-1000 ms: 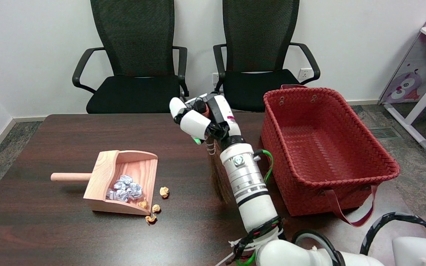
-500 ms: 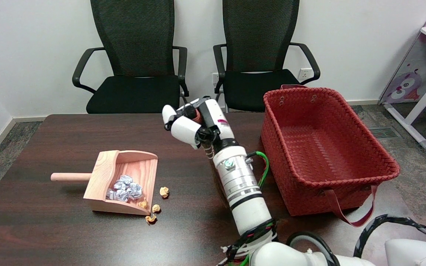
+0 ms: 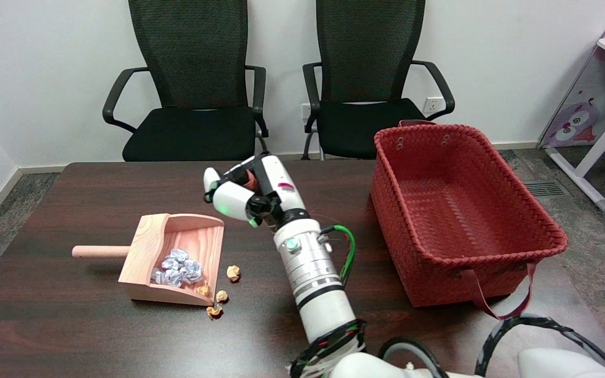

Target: Sweep the paper ball into the dustpan.

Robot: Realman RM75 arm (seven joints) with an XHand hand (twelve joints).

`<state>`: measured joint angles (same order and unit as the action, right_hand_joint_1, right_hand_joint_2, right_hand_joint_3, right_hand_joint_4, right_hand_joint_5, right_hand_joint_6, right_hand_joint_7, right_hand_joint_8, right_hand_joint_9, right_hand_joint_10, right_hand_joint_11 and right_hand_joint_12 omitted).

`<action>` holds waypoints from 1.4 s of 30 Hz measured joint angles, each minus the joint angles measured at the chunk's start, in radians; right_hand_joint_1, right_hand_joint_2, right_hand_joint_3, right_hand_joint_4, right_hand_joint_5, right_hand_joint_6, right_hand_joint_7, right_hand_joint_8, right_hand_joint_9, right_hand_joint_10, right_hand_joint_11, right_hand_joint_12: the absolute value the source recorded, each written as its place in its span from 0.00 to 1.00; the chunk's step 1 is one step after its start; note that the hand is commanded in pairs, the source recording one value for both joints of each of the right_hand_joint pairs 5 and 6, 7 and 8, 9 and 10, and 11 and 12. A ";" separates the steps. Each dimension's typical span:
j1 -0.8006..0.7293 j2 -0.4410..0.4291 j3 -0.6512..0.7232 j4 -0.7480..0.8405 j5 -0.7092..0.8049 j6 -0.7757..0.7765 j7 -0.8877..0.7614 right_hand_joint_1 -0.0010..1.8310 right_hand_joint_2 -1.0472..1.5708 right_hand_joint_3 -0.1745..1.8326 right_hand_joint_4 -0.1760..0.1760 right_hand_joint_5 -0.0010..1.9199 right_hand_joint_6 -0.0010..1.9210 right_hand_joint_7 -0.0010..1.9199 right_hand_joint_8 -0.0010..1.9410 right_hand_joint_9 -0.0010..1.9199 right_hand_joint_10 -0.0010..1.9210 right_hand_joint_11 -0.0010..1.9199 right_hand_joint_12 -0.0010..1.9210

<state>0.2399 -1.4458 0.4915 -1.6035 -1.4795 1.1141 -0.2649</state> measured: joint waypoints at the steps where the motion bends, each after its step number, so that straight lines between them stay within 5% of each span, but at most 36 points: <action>1: 0.001 -0.007 -0.001 0.007 0.000 0.001 -0.007 0.58 1.00 1.00 0.58 1.00 1.00 1.00 0.99 1.00 1.00 1.00 1.00; 14: 0.050 -0.117 -0.037 0.240 -0.040 0.013 -0.048 0.55 1.00 1.00 0.56 1.00 1.00 1.00 0.99 1.00 1.00 1.00 1.00; 25: 0.112 -0.213 -0.075 0.483 -0.107 -0.028 0.192 0.50 1.00 1.00 0.51 1.00 1.00 1.00 0.99 1.00 1.00 1.00 1.00; 26: 0.116 -0.220 -0.078 0.498 -0.112 -0.033 0.214 0.49 1.00 1.00 0.69 1.00 1.00 1.00 0.99 1.00 1.00 1.00 1.00; 27: 0.122 -0.230 -0.081 0.516 -0.117 -0.039 0.235 0.49 1.00 1.00 0.77 1.00 1.00 1.00 0.99 1.00 1.00 1.00 1.00; 30: 0.140 -0.255 -0.088 0.559 -0.130 -0.058 0.291 0.50 0.97 1.00 0.62 1.00 1.00 1.00 0.99 1.00 1.00 1.00 1.00; 31: 0.146 -0.263 -0.090 0.573 -0.134 -0.065 0.311 0.49 0.96 1.00 0.71 1.00 1.00 1.00 0.99 1.00 1.00 1.00 1.00; 33: 0.158 -0.276 -0.093 0.595 -0.139 -0.078 0.344 0.48 0.94 1.00 0.60 1.00 1.00 1.00 0.99 1.00 1.00 1.00 1.00; 42: 0.216 -0.331 -0.101 0.706 -0.156 -0.149 0.562 0.48 0.82 1.00 0.57 1.00 1.00 1.00 0.99 1.00 1.00 1.00 1.00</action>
<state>0.4558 -1.7768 0.3900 -0.8977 -1.6356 0.9647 0.2975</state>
